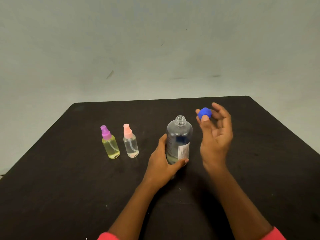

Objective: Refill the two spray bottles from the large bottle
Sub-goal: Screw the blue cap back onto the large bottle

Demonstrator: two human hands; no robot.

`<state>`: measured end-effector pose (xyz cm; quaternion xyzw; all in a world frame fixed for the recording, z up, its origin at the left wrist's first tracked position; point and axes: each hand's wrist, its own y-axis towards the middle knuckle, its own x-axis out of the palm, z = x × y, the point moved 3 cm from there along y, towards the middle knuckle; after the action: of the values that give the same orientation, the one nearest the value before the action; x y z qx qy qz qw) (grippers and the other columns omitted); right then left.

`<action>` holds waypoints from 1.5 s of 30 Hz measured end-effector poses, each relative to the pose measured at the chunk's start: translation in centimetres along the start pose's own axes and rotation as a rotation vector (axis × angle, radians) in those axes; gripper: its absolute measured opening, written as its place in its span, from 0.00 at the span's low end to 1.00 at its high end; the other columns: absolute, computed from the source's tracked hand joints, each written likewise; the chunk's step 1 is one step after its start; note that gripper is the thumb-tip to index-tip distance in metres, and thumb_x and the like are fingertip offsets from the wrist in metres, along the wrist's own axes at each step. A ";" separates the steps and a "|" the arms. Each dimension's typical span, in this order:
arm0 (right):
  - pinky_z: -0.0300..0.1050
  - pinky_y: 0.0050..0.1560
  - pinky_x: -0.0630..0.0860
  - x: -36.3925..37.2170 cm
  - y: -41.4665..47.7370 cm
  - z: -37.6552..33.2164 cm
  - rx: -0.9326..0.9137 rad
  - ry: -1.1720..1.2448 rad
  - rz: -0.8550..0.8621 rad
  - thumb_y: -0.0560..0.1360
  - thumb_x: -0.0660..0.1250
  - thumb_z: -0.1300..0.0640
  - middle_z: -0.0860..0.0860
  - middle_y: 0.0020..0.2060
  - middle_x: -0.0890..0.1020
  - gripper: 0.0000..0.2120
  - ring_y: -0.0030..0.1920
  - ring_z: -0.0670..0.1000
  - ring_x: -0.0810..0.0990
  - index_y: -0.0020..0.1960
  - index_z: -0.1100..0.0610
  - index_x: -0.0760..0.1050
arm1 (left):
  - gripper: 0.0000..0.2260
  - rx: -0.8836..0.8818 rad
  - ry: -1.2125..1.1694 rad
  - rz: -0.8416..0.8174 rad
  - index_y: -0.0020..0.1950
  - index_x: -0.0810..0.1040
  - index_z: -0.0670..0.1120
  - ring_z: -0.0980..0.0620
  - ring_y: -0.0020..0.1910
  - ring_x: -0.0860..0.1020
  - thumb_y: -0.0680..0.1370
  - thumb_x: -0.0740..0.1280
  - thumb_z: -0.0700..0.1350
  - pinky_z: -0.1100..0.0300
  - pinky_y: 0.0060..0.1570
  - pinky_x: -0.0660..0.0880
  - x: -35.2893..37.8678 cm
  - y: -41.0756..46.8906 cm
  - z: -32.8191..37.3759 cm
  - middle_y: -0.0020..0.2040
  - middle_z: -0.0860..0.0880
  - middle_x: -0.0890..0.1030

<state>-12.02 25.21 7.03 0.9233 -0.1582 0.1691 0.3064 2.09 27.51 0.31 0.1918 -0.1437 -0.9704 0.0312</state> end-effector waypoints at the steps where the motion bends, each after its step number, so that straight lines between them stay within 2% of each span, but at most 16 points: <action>1: 0.47 0.58 0.78 0.6 -0.5 -0.3 0.003 0.019 -0.059 0.79 0.63 0.67 0.53 0.54 0.81 0.13 0.57 0.56 0.82 0.61 0.58 0.72 | 0.33 0.000 0.000 -0.004 0.66 0.63 0.63 0.65 0.58 0.75 0.67 0.78 0.50 0.69 0.55 0.72 -0.2 -0.3 0.0 0.59 0.63 0.77; 3: 0.47 0.57 0.78 1.5 -1.3 -0.8 0.003 0.026 -0.148 0.79 0.62 0.66 0.47 0.52 0.83 0.11 0.57 0.55 0.82 0.60 0.58 0.74 | 0.34 0.001 -0.011 -0.009 0.66 0.64 0.61 0.65 0.59 0.76 0.67 0.78 0.49 0.68 0.56 0.72 -0.5 -0.8 0.2 0.59 0.62 0.77; 7: 0.41 0.55 0.78 2.1 -2.2 -1.1 -0.038 -0.056 -0.241 0.77 0.65 0.63 0.45 0.53 0.83 0.11 0.56 0.51 0.82 0.59 0.54 0.75 | 0.34 -0.003 -0.036 -0.028 0.68 0.65 0.57 0.62 0.59 0.76 0.67 0.78 0.48 0.62 0.57 0.74 -0.7 -1.1 0.4 0.60 0.61 0.77; 10: 0.47 0.57 0.77 2.2 -2.6 -0.8 -0.084 -0.143 -0.299 0.77 0.66 0.61 0.49 0.55 0.81 0.12 0.57 0.53 0.81 0.59 0.50 0.75 | 0.33 -0.004 -0.043 -0.039 0.68 0.66 0.57 0.60 0.59 0.77 0.67 0.78 0.48 0.56 0.58 0.76 -0.7 -1.1 0.5 0.60 0.60 0.78; 13: 0.49 0.58 0.77 2.1 -2.4 -0.7 -0.140 -0.202 -0.347 0.78 0.65 0.58 0.51 0.56 0.80 0.12 0.58 0.54 0.80 0.60 0.47 0.75 | 0.34 -0.006 -0.047 -0.039 0.68 0.66 0.57 0.61 0.59 0.76 0.67 0.78 0.48 0.58 0.59 0.75 -0.7 -1.1 0.7 0.60 0.61 0.77; 16: 0.47 0.57 0.77 2.0 -2.2 -0.7 -0.174 -0.240 -0.382 0.77 0.66 0.59 0.50 0.55 0.80 0.13 0.57 0.53 0.80 0.59 0.46 0.74 | 0.34 -0.011 -0.048 -0.041 0.68 0.65 0.59 0.61 0.59 0.76 0.67 0.78 0.49 0.60 0.58 0.75 -0.8 -1.1 0.8 0.60 0.61 0.77; 21: 0.48 0.54 0.79 2.3 -2.1 -0.7 -0.186 -0.245 -0.343 0.74 0.71 0.62 0.54 0.51 0.79 0.14 0.53 0.55 0.80 0.55 0.49 0.75 | 0.33 -0.014 -0.060 -0.047 0.68 0.66 0.57 0.60 0.60 0.76 0.67 0.78 0.49 0.59 0.59 0.75 -0.8 -1.1 0.9 0.60 0.60 0.78; 25: 0.40 0.51 0.76 2.8 -2.4 -0.8 -0.201 -0.259 -0.252 0.71 0.73 0.56 0.54 0.49 0.75 0.13 0.49 0.51 0.79 0.52 0.46 0.74 | 0.33 -0.007 -0.065 -0.048 0.68 0.66 0.56 0.60 0.59 0.77 0.68 0.78 0.47 0.62 0.58 0.74 -0.8 -1.1 1.0 0.60 0.59 0.78; 27: 0.39 0.52 0.76 2.9 -2.7 -0.8 -0.192 -0.263 -0.233 0.71 0.74 0.57 0.53 0.50 0.73 0.14 0.49 0.51 0.79 0.52 0.46 0.73 | 0.32 0.002 -0.071 -0.048 0.68 0.67 0.55 0.59 0.59 0.77 0.68 0.78 0.46 0.64 0.56 0.74 -0.8 -1.2 1.2 0.59 0.59 0.78; 31: 0.46 0.56 0.76 2.7 -2.6 -1.0 -0.086 -0.181 -0.275 0.74 0.67 0.51 0.51 0.57 0.75 0.17 0.56 0.54 0.79 0.61 0.47 0.70 | 0.31 0.026 -0.067 -0.032 0.67 0.68 0.55 0.57 0.58 0.78 0.68 0.78 0.46 0.60 0.56 0.75 -0.9 -1.2 1.4 0.59 0.57 0.79; 34: 0.44 0.58 0.75 2.7 -2.5 -0.9 -0.042 -0.136 -0.362 0.77 0.61 0.52 0.50 0.59 0.79 0.17 0.60 0.53 0.78 0.66 0.52 0.70 | 0.32 0.026 -0.065 -0.021 0.67 0.68 0.55 0.58 0.58 0.78 0.67 0.78 0.47 0.62 0.55 0.75 -0.9 -1.2 1.4 0.59 0.58 0.79; 39: 0.48 0.57 0.77 2.8 -2.2 -0.8 -0.024 -0.138 -0.388 0.78 0.64 0.59 0.52 0.54 0.82 0.10 0.57 0.55 0.81 0.59 0.54 0.76 | 0.32 0.010 -0.073 -0.017 0.67 0.68 0.54 0.60 0.57 0.78 0.67 0.79 0.45 0.66 0.53 0.75 -0.9 -1.2 1.3 0.57 0.59 0.79; 45: 0.38 0.51 0.77 3.0 -1.9 -0.8 -0.032 -0.155 -0.306 0.70 0.72 0.58 0.41 0.45 0.79 0.12 0.49 0.47 0.80 0.51 0.50 0.74 | 0.31 0.001 -0.071 -0.029 0.65 0.68 0.55 0.61 0.57 0.77 0.67 0.78 0.46 0.66 0.54 0.74 -0.9 -1.2 1.3 0.58 0.59 0.79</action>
<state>-8.75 26.60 7.88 0.9419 -0.0416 0.0460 0.3300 2.45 29.13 1.43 0.1594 -0.1422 -0.9769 0.0117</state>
